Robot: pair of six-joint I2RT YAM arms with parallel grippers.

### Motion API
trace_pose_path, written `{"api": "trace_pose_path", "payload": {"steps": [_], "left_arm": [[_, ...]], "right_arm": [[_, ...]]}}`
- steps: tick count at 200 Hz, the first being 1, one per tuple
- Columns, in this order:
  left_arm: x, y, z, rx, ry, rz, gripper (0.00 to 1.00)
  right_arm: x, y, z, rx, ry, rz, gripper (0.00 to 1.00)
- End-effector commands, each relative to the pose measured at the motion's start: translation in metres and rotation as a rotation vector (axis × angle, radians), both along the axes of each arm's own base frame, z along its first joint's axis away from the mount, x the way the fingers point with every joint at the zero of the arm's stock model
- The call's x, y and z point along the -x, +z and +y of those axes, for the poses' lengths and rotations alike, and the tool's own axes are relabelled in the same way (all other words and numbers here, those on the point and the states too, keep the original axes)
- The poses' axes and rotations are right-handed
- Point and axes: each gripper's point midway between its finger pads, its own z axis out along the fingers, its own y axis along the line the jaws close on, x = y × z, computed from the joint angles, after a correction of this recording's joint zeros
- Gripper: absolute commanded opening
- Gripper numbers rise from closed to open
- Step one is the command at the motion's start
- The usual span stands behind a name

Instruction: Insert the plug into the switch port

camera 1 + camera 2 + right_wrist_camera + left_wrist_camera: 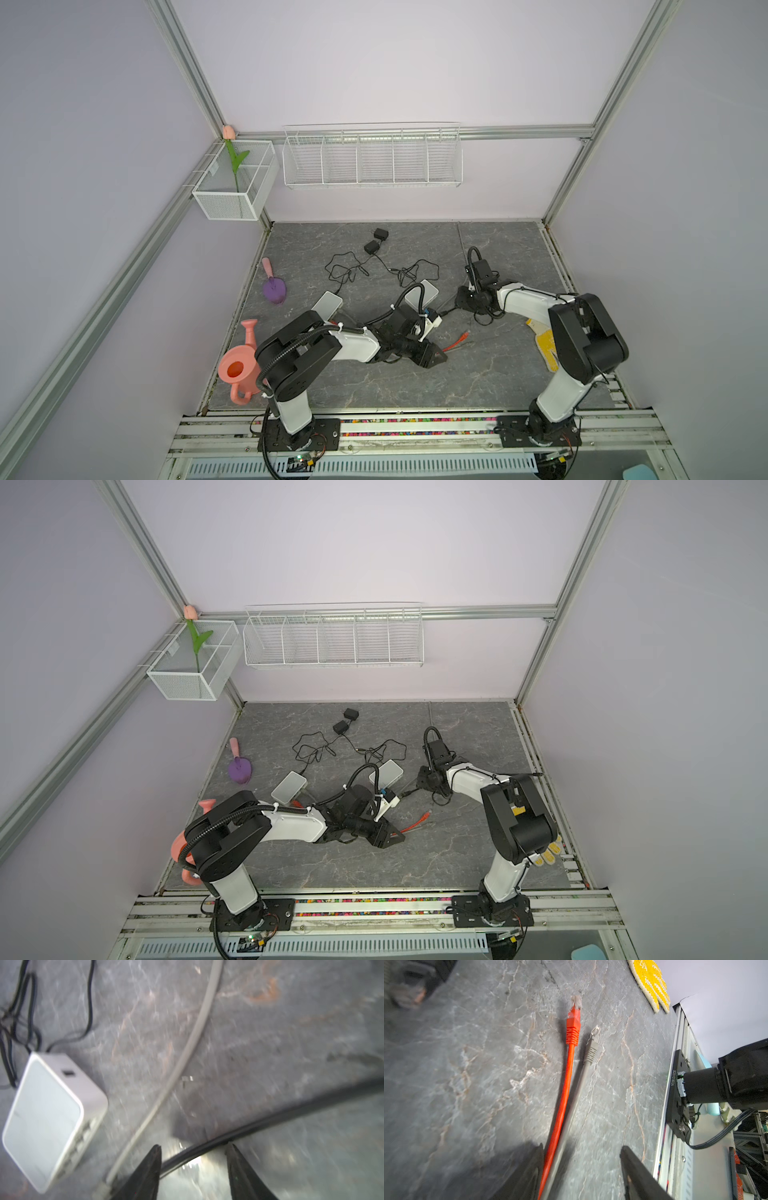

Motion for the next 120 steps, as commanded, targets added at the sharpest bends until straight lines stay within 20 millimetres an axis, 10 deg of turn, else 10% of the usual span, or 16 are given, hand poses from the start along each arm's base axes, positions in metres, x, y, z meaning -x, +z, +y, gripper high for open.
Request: {"api": "trace_pose_path", "payload": {"steps": [1, 36, 83, 120], "left_arm": [[0.062, -0.093, 0.094, -0.45, 0.059, 0.273, 0.6], [0.038, -0.059, 0.097, -0.444, 0.13, 0.147, 0.67], [-0.046, 0.051, 0.111, -0.386, 0.367, -0.12, 0.79], [-0.103, 0.108, 0.128, -0.337, 0.48, -0.27, 0.84]], "right_arm": [[-0.013, -0.012, 0.003, -0.028, -0.038, 0.052, 0.51], [-0.013, 0.016, -0.003, 0.002, -0.023, -0.007, 0.51], [-0.003, 0.058, -0.008, 0.064, 0.049, -0.093, 0.56], [-0.015, 0.094, 0.038, -0.021, 0.329, -0.215, 0.56]]}}
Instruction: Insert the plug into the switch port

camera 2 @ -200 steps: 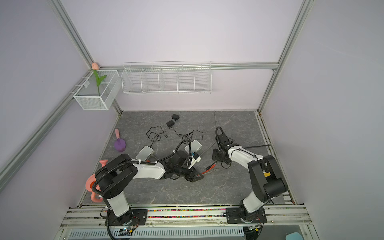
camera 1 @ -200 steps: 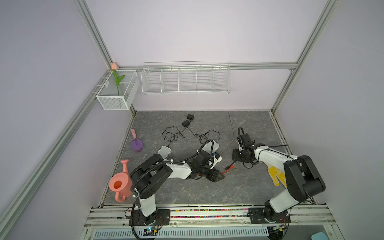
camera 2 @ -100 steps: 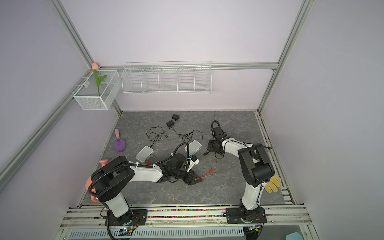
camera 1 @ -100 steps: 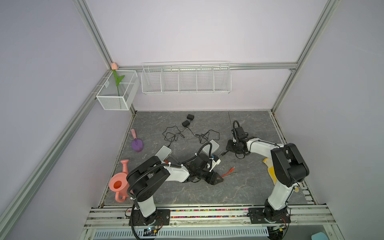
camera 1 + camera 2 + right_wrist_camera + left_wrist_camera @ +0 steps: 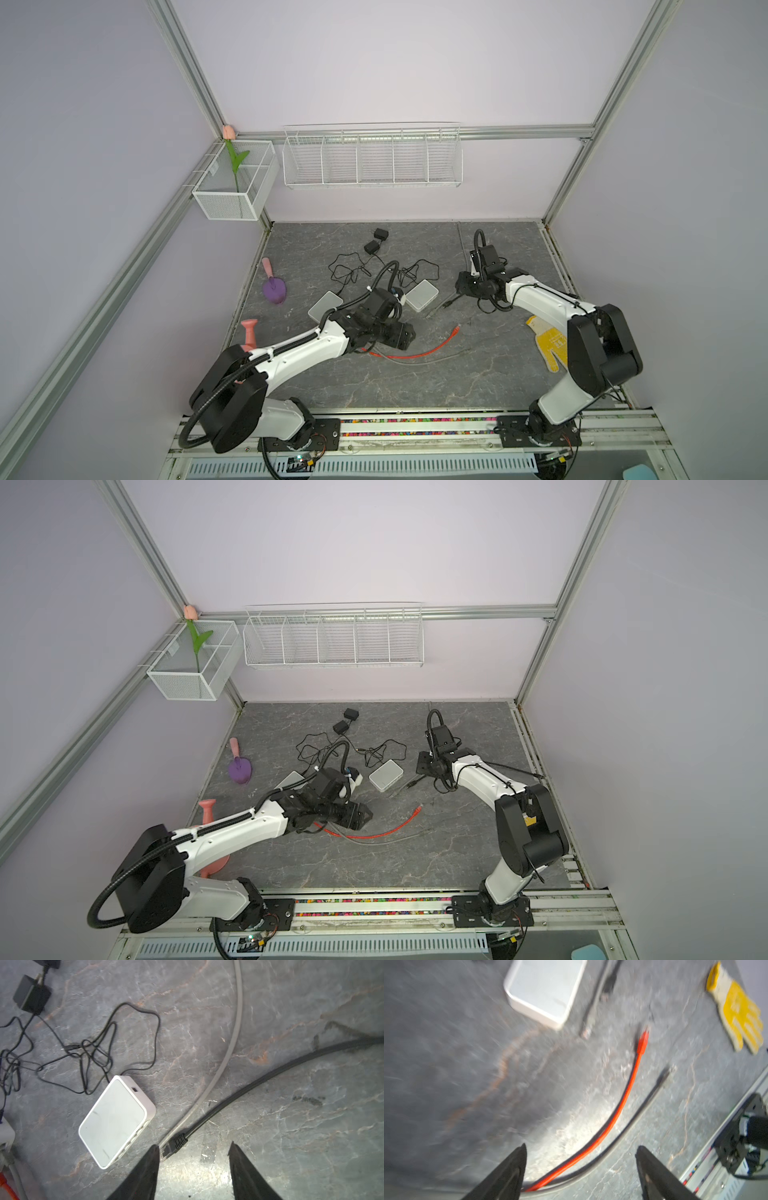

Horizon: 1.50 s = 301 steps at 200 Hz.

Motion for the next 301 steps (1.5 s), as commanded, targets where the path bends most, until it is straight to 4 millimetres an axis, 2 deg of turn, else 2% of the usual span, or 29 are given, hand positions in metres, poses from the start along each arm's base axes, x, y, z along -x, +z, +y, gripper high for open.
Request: {"api": "trace_pose_path", "payload": {"steps": [1, 18, 38, 69, 94, 110, 132, 152, 165, 177, 204, 221, 235, 259, 301], "left_arm": [[-0.025, 0.016, 0.025, -0.085, 0.054, -0.064, 0.84], [-0.04, 0.019, 0.027, -0.055, 0.069, -0.034, 0.82], [-0.054, 0.017, 0.031, -0.017, 0.099, 0.001, 0.81], [-0.057, 0.017, 0.039, -0.016, 0.121, -0.002, 0.79], [-0.06, 0.018, 0.059, 0.027, 0.185, 0.01, 0.8], [-0.061, 0.018, 0.077, 0.044, 0.247, 0.01, 0.8], [-0.067, 0.024, 0.097, 0.065, 0.34, -0.036, 0.8], [-0.075, 0.032, 0.106, 0.103, 0.392, -0.09, 0.81], [-0.081, 0.036, 0.11, 0.112, 0.406, -0.098, 0.81], [-0.084, 0.038, 0.111, 0.107, 0.408, -0.092, 0.81], [-0.089, 0.042, 0.11, 0.088, 0.41, -0.076, 0.8], [-0.089, 0.047, 0.106, 0.111, 0.399, -0.077, 0.8], [-0.087, 0.051, 0.102, 0.137, 0.377, -0.078, 0.79], [-0.081, 0.058, 0.102, 0.156, 0.364, -0.088, 0.78], [-0.068, 0.07, 0.103, 0.217, 0.353, -0.136, 0.78]], "right_arm": [[-0.003, 0.021, 0.033, -0.032, 0.218, -0.06, 0.56], [-0.01, 0.022, 0.05, -0.024, 0.305, -0.038, 0.58], [-0.019, 0.009, 0.067, -0.022, 0.371, 0.022, 0.59], [-0.03, -0.028, 0.086, 0.032, 0.429, 0.108, 0.58], [-0.035, -0.053, 0.092, 0.047, 0.437, 0.147, 0.58], [-0.03, -0.064, 0.099, 0.046, 0.437, 0.177, 0.58], [-0.009, -0.069, 0.126, 0.009, 0.472, 0.199, 0.57], [0.01, -0.062, 0.155, -0.051, 0.508, 0.206, 0.56], [0.013, -0.05, 0.165, -0.088, 0.516, 0.189, 0.56], [0.005, -0.039, 0.164, -0.098, 0.503, 0.165, 0.56], [-0.029, -0.013, 0.145, 0.007, 0.46, 0.075, 0.56], [-0.049, -0.008, 0.143, 0.067, 0.472, 0.025, 0.58], [-0.061, -0.012, 0.144, 0.12, 0.509, 0.025, 0.58], [-0.071, -0.031, 0.147, 0.205, 0.596, 0.055, 0.58], [-0.073, -0.065, 0.148, 0.321, 0.694, 0.099, 0.56]]}}
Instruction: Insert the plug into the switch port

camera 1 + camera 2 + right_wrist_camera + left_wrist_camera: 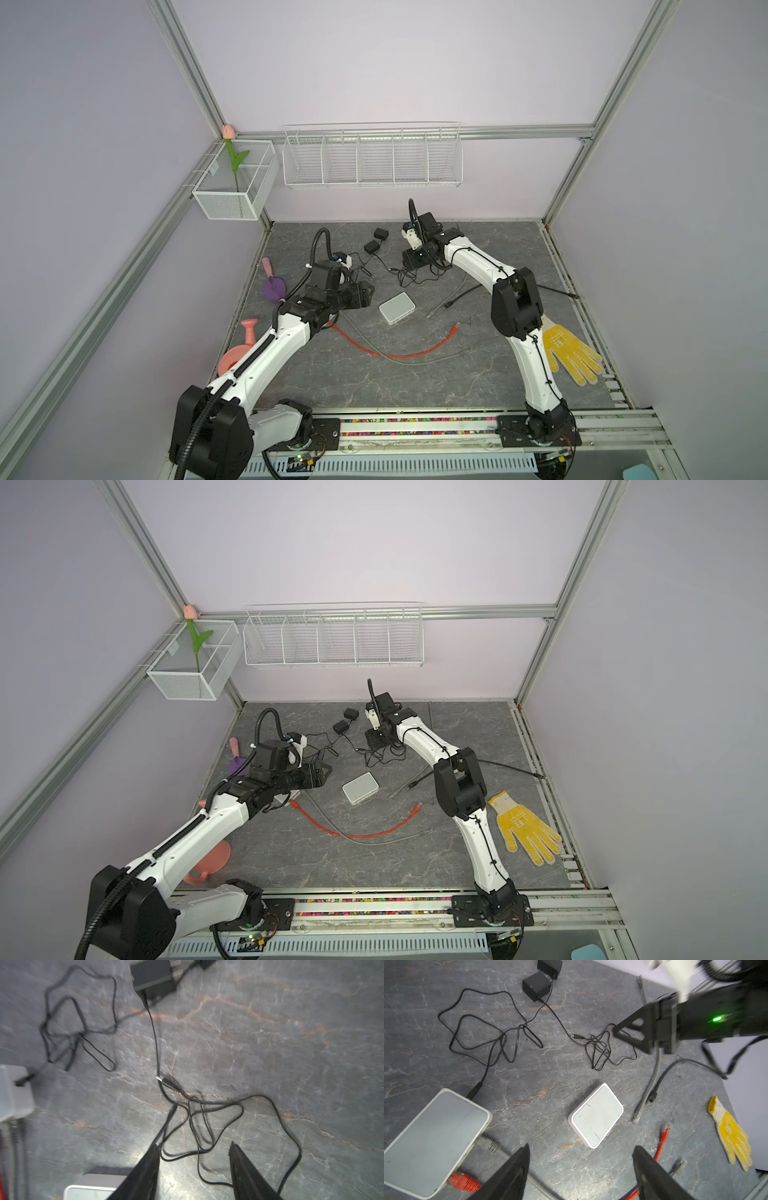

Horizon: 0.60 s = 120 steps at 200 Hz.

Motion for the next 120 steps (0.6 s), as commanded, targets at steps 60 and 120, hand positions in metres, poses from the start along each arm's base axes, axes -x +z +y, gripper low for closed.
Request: {"api": "trace_pose_path", "payload": {"steps": [60, 120], "left_arm": [[0.013, 0.018, 0.002, 0.052, -0.012, -0.047, 0.77], [0.015, 0.013, 0.002, 0.04, -0.02, -0.043, 0.76]], "right_arm": [[0.011, -0.059, -0.008, 0.278, 0.127, 0.021, 0.48], [0.007, -0.066, -0.005, 0.288, 0.173, 0.008, 0.24]]}}
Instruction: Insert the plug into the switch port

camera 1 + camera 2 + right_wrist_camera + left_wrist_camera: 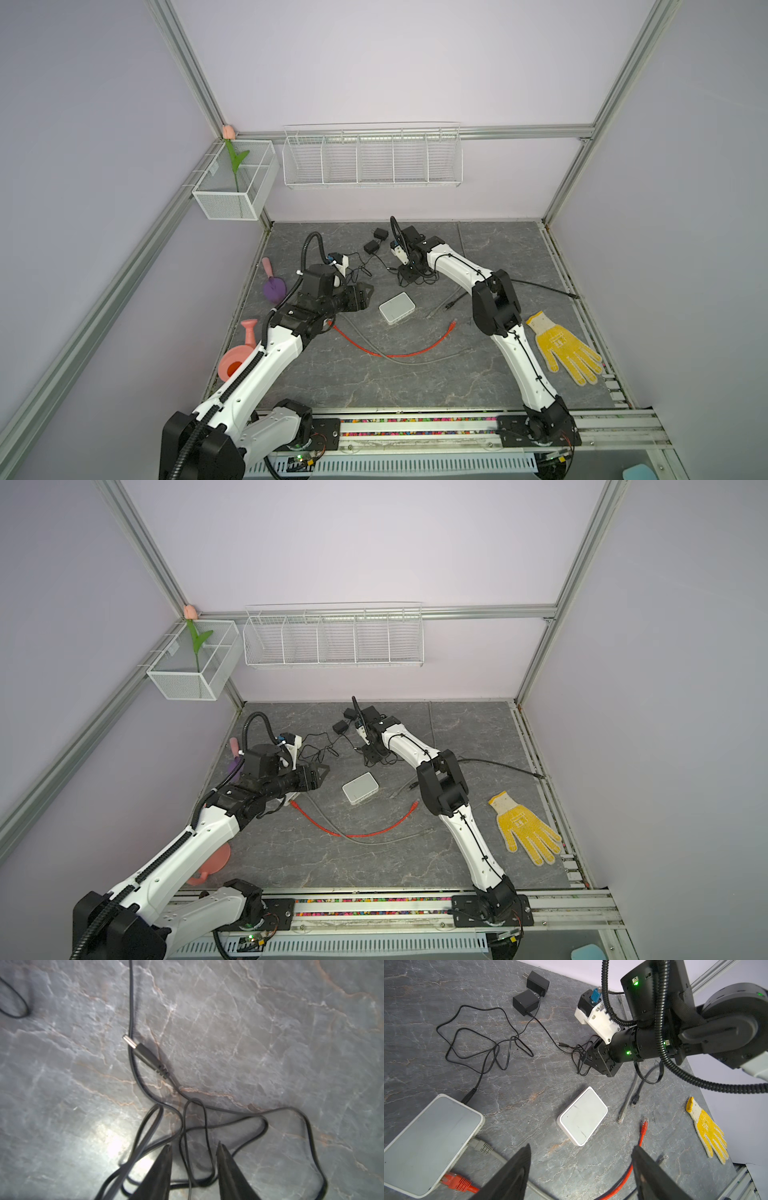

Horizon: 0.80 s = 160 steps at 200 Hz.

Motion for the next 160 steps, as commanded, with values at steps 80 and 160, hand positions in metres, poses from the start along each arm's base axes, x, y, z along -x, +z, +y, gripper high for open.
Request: {"api": "trace_pose_path", "payload": {"steps": [80, 160], "left_arm": [[0.005, 0.008, -0.004, 0.022, -0.046, -0.038, 0.74], [0.015, 0.035, -0.033, 0.172, -0.192, -0.129, 0.73]], "right_arm": [[-0.007, 0.048, -0.014, 0.026, 0.009, -0.117, 0.07], [0.008, 0.17, -0.05, -0.053, -0.02, -0.377, 0.07]]}}
